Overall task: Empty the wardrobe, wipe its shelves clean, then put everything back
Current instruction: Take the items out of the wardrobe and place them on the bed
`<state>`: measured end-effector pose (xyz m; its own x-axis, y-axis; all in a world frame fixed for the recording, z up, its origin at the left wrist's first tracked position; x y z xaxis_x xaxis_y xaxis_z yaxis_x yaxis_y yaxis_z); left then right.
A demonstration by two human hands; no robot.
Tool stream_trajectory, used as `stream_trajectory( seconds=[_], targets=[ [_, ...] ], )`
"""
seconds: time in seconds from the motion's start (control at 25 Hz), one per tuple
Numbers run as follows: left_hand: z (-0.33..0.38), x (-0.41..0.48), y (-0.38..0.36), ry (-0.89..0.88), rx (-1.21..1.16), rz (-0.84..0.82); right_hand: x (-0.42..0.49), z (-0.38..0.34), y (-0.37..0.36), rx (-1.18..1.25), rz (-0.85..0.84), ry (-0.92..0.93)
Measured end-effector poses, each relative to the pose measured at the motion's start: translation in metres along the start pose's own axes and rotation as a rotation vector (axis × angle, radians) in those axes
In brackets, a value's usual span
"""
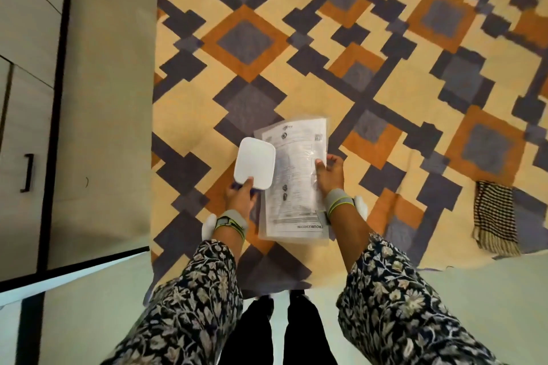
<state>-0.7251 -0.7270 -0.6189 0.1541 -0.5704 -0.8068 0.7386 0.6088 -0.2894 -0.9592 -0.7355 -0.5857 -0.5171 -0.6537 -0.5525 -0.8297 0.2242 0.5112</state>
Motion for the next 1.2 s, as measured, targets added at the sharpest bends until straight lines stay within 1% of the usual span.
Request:
stream_trajectory(
  seconds=[0.16, 0.24, 0.4, 0.48, 0.56, 0.64, 0.76, 0.84, 1.0, 1.12, 1.2],
  targets=[
    [-0.015, 0.047, -0.018, -0.019, 0.091, 0.062, 0.062, 0.011, -0.013, 0.006, -0.005, -0.023],
    [-0.02, 0.056, -0.022, -0.017, 0.086, 0.062, 0.072, 0.009, -0.014, 0.021, -0.002, -0.004],
    [-0.051, 0.084, -0.041, 0.031, 0.139, 0.089, 0.124, 0.031, -0.012, -0.11, 0.013, 0.01],
    [-0.061, 0.089, -0.046, 0.058, 0.153, 0.115, 0.134, 0.04, -0.008, -0.144, 0.057, -0.007],
    [-0.074, 0.099, -0.052, 0.06, 0.173, 0.153, 0.141, 0.048, -0.006, -0.17, 0.037, -0.003],
    [-0.087, 0.108, -0.052, 0.083, 0.214, 0.162, 0.145, 0.064, -0.007, -0.142, 0.003, -0.024],
    [-0.1, 0.115, -0.046, 0.193, 0.332, 0.115, 0.142, 0.074, -0.01, -0.124, -0.028, -0.029],
    [-0.102, 0.113, -0.039, 0.228, 0.398, 0.136, 0.135, 0.079, -0.014, -0.111, -0.071, -0.041],
    [-0.095, 0.105, -0.036, 0.19, 0.44, 0.164, 0.116, 0.082, -0.022, -0.092, -0.1, -0.055],
    [-0.09, 0.08, -0.044, 0.167, 0.434, 0.122, 0.097, 0.069, -0.028, -0.075, -0.193, -0.026],
    [-0.078, 0.054, -0.042, 0.132, 0.424, 0.124, 0.071, 0.048, -0.028, -0.093, -0.262, 0.042]
  ],
)
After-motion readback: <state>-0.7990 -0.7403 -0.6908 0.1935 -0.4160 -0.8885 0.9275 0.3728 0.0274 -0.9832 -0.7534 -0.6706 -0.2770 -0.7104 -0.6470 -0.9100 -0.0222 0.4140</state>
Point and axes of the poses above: each hand's wrist, its own x-axis towards the middle knuckle, its own y-axis out of the back of the hand, z = x × y, the point moved 7 cm from there along x, towards the middle knuckle, and after that the axes turned 12 degrees about -x, right-handed, at the moved point
